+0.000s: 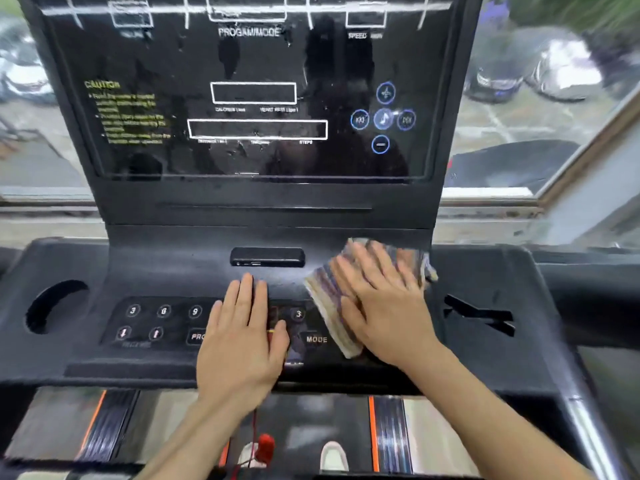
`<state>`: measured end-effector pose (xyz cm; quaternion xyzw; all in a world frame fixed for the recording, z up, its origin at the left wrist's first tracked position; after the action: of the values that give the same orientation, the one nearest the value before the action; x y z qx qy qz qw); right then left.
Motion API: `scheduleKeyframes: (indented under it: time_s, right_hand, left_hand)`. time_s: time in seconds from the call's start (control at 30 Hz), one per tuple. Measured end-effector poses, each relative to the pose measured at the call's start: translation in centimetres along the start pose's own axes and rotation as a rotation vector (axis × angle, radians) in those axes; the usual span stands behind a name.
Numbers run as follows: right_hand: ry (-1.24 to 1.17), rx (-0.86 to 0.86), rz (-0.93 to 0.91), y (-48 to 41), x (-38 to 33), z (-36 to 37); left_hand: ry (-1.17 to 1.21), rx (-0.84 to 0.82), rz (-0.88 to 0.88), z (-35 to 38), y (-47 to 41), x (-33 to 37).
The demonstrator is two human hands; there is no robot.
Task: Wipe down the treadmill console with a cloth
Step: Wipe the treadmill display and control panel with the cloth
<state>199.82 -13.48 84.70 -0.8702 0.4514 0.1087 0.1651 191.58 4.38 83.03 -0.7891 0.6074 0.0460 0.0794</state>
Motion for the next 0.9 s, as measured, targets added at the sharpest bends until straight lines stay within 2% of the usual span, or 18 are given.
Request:
scheduleKeyframes:
  time_s: [0.1,0.17,0.3,0.5,0.6,0.7,0.83,0.9]
  right_hand:
    - [0.045,0.012,-0.028,-3.2,0.8,-1.2]
    - [0.023,-0.015,-0.075,-1.9,0.2,-0.8]
    - [-0.031,-0.198,-0.123,3.0,0.2,0.3]
    - [0.044,0.075,0.010,-3.0,3.0,-2.7]
    - [0.006,0.048,0.057,0.4,2.9,-1.3]
    - [-0.172,0.054,0.241,3.6,5.1,-1.1]
    - [-0.460,0.202,0.402,0.9,6.9,-2.8]
    - [-0.723,0.313,0.487,-1.2,9.0,-3.8]
  left_hand:
    - [0.000,0.000,0.000,-0.1,0.0,0.1]
    - [0.005,0.010,0.003,-0.2,0.1,0.1]
    - [0.023,0.022,0.000,-0.5,0.2,0.1]
    - [0.014,0.020,0.002,-0.2,0.1,0.2]
    - [0.017,0.003,-0.001,-0.1,0.2,0.2]
    - [0.058,0.019,-0.001,-0.6,0.0,1.0]
    - [0.088,0.054,0.221,-1.9,-0.4,6.9]
    - [0.109,0.055,0.278,-2.5,-1.1,8.9]
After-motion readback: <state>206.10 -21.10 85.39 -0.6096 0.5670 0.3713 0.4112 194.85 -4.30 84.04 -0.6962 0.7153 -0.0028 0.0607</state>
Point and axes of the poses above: each hand's wrist, its own y-axis away from the middle knuckle, its own z-axis out of the palm, x = y × z, the point moved 9 cm from there along -y, towards the middle knuckle, and after that the axes turned 14 degrees about -y, right-handed, at the moved point
